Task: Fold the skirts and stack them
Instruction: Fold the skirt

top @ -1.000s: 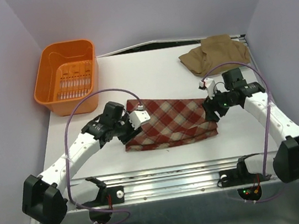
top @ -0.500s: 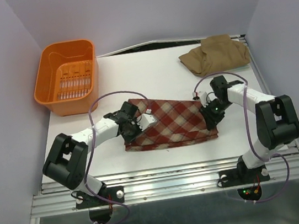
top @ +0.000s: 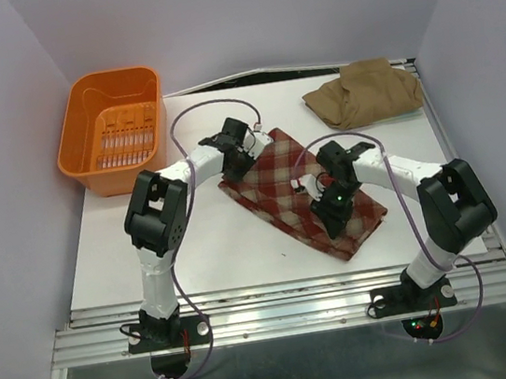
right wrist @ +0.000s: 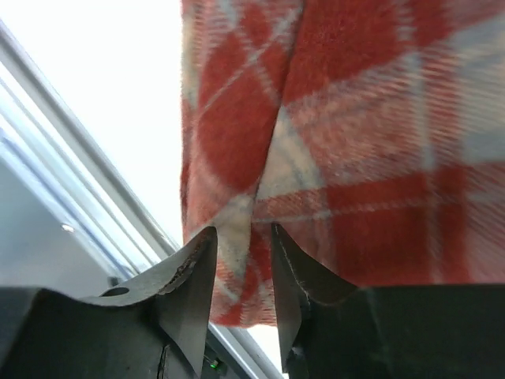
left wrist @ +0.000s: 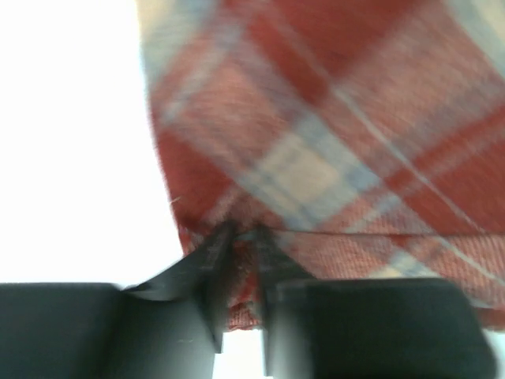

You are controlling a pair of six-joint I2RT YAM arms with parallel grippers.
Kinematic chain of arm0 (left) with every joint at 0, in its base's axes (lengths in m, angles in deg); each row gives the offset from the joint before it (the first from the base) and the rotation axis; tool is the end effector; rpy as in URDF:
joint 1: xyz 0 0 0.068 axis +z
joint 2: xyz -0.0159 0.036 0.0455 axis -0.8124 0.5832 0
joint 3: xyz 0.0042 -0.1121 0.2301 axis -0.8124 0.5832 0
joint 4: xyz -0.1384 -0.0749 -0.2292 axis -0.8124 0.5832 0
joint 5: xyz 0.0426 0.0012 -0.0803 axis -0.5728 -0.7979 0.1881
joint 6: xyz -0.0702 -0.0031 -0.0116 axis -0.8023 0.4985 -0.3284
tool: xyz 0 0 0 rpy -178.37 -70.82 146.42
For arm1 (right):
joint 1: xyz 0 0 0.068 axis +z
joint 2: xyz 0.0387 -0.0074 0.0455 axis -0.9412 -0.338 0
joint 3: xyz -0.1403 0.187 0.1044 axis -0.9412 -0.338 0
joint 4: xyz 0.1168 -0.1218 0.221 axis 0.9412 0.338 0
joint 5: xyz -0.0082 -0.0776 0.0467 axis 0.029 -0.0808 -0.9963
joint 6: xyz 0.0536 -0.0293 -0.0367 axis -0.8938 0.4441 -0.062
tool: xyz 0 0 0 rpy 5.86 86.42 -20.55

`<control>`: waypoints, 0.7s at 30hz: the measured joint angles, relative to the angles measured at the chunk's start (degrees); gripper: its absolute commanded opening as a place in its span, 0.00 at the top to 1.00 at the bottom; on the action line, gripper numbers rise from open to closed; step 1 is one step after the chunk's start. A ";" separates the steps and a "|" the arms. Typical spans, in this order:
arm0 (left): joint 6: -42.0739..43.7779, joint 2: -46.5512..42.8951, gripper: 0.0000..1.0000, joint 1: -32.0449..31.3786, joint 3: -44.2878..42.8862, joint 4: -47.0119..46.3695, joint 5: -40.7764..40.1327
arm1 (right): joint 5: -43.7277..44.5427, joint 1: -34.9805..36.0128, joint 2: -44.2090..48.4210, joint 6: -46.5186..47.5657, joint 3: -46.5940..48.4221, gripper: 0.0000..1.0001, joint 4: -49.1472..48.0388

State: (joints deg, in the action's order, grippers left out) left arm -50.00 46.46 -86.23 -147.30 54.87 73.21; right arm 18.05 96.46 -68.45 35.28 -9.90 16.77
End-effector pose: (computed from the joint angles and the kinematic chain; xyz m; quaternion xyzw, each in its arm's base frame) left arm 0.3837 -0.2422 0.1319 0.4899 0.8176 -0.0303 0.3010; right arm 0.2420 0.1474 0.1265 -0.4703 0.8541 0.2220 0.0086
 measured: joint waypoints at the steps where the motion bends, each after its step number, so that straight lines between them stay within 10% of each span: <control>1: -0.26 1.38 0.60 0.92 -2.51 -0.26 0.13 | -0.81 0.07 0.00 -0.59 0.94 0.58 0.44; 12: -1.07 -19.89 0.52 9.05 5.01 1.36 5.09 | -4.17 -7.06 7.54 -5.51 18.97 0.49 1.33; 21: -2.38 -29.27 0.57 -12.28 15.91 -1.44 7.52 | 0.83 -19.17 -5.77 -4.59 20.04 0.57 -0.55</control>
State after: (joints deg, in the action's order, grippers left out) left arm -52.38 17.20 -98.51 -131.39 53.43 80.73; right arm 18.88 77.30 -74.22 30.69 10.15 16.23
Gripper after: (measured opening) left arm 0.451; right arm 0.454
